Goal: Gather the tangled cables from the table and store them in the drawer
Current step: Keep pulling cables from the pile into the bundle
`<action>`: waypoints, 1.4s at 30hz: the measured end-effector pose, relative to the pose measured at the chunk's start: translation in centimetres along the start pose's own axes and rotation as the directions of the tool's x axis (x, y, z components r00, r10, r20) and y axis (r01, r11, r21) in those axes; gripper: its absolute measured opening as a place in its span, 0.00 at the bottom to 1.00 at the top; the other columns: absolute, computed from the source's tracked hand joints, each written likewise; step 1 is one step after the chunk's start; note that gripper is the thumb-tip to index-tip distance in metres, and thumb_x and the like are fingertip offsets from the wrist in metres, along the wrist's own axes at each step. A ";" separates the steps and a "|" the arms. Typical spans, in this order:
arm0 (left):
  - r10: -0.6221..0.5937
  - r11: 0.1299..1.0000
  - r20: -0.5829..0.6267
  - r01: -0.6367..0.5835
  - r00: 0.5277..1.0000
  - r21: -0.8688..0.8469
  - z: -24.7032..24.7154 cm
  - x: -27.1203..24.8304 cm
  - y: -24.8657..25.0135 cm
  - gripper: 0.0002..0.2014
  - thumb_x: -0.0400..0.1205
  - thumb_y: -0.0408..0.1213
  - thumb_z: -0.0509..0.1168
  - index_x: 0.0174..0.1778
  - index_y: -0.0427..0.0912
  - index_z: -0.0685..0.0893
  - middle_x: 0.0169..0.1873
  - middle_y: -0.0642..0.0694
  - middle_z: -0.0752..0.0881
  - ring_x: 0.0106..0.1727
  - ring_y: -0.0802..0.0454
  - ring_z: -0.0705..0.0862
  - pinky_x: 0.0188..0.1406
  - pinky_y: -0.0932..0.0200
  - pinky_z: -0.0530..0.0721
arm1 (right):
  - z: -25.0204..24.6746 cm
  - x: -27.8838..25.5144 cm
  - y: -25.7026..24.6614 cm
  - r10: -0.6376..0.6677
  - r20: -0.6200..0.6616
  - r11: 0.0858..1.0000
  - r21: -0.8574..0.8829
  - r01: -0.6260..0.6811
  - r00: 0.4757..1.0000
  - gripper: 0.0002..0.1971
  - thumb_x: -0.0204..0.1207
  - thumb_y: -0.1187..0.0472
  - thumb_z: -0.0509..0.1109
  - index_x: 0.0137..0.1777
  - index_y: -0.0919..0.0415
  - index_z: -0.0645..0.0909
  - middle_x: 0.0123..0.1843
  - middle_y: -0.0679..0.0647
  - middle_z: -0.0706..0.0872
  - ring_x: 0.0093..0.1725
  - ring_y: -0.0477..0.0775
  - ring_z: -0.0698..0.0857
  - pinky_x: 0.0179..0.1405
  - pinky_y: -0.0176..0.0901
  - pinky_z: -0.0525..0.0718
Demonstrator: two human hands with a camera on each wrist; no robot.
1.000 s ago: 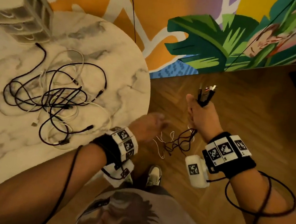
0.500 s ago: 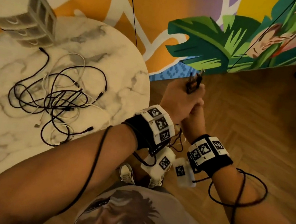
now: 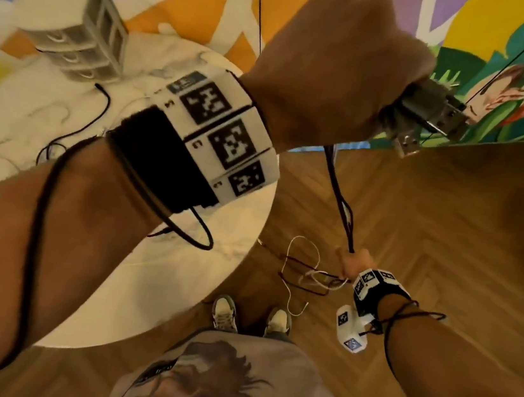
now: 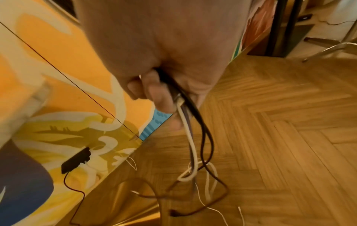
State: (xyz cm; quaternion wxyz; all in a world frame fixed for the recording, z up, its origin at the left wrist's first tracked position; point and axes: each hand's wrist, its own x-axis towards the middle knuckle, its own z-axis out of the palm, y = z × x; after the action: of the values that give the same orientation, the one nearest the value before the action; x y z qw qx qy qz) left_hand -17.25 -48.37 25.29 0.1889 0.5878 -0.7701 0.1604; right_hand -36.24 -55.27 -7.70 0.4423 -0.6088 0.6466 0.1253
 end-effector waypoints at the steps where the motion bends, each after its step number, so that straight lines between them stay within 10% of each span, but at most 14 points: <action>1: 0.010 0.999 -0.010 -0.010 1.000 0.041 -0.4 0.0 0.1 0.14 0.75 0.44 0.59 0.35 0.38 0.84 0.25 0.51 0.65 0.26 0.54 0.64 0.29 0.58 0.64 | -0.1 0.4 -0.1 -0.027 -0.043 1.000 -0.008 0.026 0.999 0.27 0.80 0.45 0.64 0.54 0.74 0.82 0.41 0.65 0.84 0.39 0.65 0.83 0.36 0.49 0.79; 5: 0.034 0.997 -0.074 -0.029 0.997 0.068 -0.4 -0.4 -0.5 0.17 0.75 0.46 0.56 0.36 0.38 0.85 0.21 0.49 0.70 0.24 0.53 0.65 0.29 0.58 0.66 | -2.0 1.1 -0.5 -0.149 -0.289 0.983 0.064 0.174 0.946 0.14 0.83 0.58 0.62 0.62 0.64 0.83 0.38 0.59 0.82 0.33 0.59 0.80 0.33 0.45 0.78; 10: -0.145 0.949 -0.227 0.070 0.963 -0.306 1.3 -0.8 0.4 0.09 0.74 0.37 0.69 0.31 0.51 0.76 0.21 0.61 0.70 0.21 0.66 0.63 0.27 0.70 0.63 | -2.6 1.0 0.6 -0.149 -0.083 0.970 -0.204 0.130 0.985 0.16 0.80 0.52 0.67 0.58 0.63 0.82 0.45 0.59 0.86 0.42 0.60 0.83 0.40 0.46 0.81; 15: -0.613 0.249 0.328 0.569 0.719 -0.784 6.7 -2.5 3.3 0.13 0.81 0.38 0.67 0.32 0.36 0.81 0.24 0.39 0.77 0.29 0.50 0.75 0.34 0.50 0.74 | -2.8 0.2 -1.2 -0.300 -0.070 0.918 -0.292 0.268 0.951 0.41 0.64 0.36 0.74 0.72 0.58 0.70 0.71 0.61 0.74 0.68 0.63 0.74 0.65 0.56 0.78; 20: -0.550 -0.211 0.678 0.705 0.488 -0.677 10.8 -4.8 5.2 0.11 0.80 0.38 0.68 0.31 0.45 0.82 0.24 0.52 0.82 0.33 0.51 0.80 0.43 0.54 0.77 | -4.8 -7.7 -8.7 -0.839 -0.107 0.519 0.140 0.843 0.534 0.20 0.71 0.69 0.76 0.56 0.50 0.76 0.52 0.40 0.82 0.54 0.29 0.82 0.49 0.27 0.82; 22: -0.547 -0.281 0.715 0.710 0.435 -0.646 11.5 -5.6 5.1 0.09 0.80 0.38 0.68 0.33 0.48 0.83 0.25 0.57 0.83 0.36 0.56 0.81 0.47 0.57 0.77 | -4.9 -10.0 -10.3 -0.848 -0.067 0.492 0.265 0.829 0.525 0.27 0.73 0.79 0.68 0.60 0.46 0.72 0.52 0.38 0.79 0.52 0.22 0.80 0.48 0.20 0.78; 25: -0.525 -0.132 0.697 0.763 0.488 -0.633 12.0 -6.4 4.6 0.04 0.79 0.39 0.70 0.45 0.43 0.85 0.39 0.49 0.87 0.46 0.56 0.84 0.55 0.57 0.78 | -4.6 -10.9 -10.7 -0.786 -0.073 0.525 0.446 0.725 0.614 0.21 0.75 0.75 0.65 0.63 0.54 0.77 0.50 0.45 0.82 0.47 0.33 0.84 0.54 0.35 0.85; 28: -0.629 0.102 0.540 0.747 0.560 -0.657 11.6 -6.8 4.0 0.11 0.76 0.40 0.73 0.51 0.43 0.81 0.46 0.49 0.85 0.48 0.57 0.83 0.50 0.65 0.78 | -4.2 -10.7 -11.6 -0.699 -0.069 0.630 0.411 0.659 0.711 0.17 0.79 0.72 0.65 0.67 0.68 0.74 0.44 0.39 0.75 0.38 0.28 0.81 0.41 0.22 0.80; 32: -0.673 0.375 0.361 0.718 0.646 -0.586 10.1 -6.6 1.7 0.22 0.77 0.46 0.70 0.65 0.48 0.76 0.60 0.50 0.81 0.59 0.54 0.80 0.59 0.57 0.79 | -2.9 -11.3 -12.5 -0.777 -0.028 0.555 0.444 0.704 0.629 0.14 0.82 0.67 0.59 0.45 0.44 0.74 0.37 0.37 0.77 0.34 0.33 0.78 0.32 0.27 0.74; 35: -0.568 0.662 0.363 0.672 0.738 -0.331 9.7 -6.7 1.2 0.16 0.81 0.44 0.63 0.64 0.45 0.76 0.56 0.46 0.84 0.54 0.45 0.82 0.50 0.48 0.81 | -2.6 -11.4 -12.7 -0.713 0.007 0.677 0.267 0.686 0.701 0.21 0.83 0.71 0.59 0.37 0.42 0.65 0.36 0.37 0.71 0.34 0.35 0.72 0.34 0.24 0.76; 42: -0.460 0.793 0.295 0.537 0.838 -0.288 10.8 -9.7 3.3 0.10 0.85 0.41 0.56 0.57 0.41 0.75 0.47 0.43 0.83 0.41 0.45 0.82 0.33 0.57 0.69 | -0.4 -12.2 -12.7 -0.671 0.100 0.573 0.698 0.428 0.735 0.14 0.82 0.74 0.56 0.38 0.58 0.69 0.32 0.46 0.77 0.28 0.37 0.77 0.26 0.25 0.77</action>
State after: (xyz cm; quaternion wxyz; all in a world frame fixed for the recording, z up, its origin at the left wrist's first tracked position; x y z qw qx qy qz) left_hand -19.27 -44.42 11.06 0.2467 0.7393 -0.6182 -0.1017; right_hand -26.66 -50.21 6.17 0.7450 -0.5619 0.3315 -0.1391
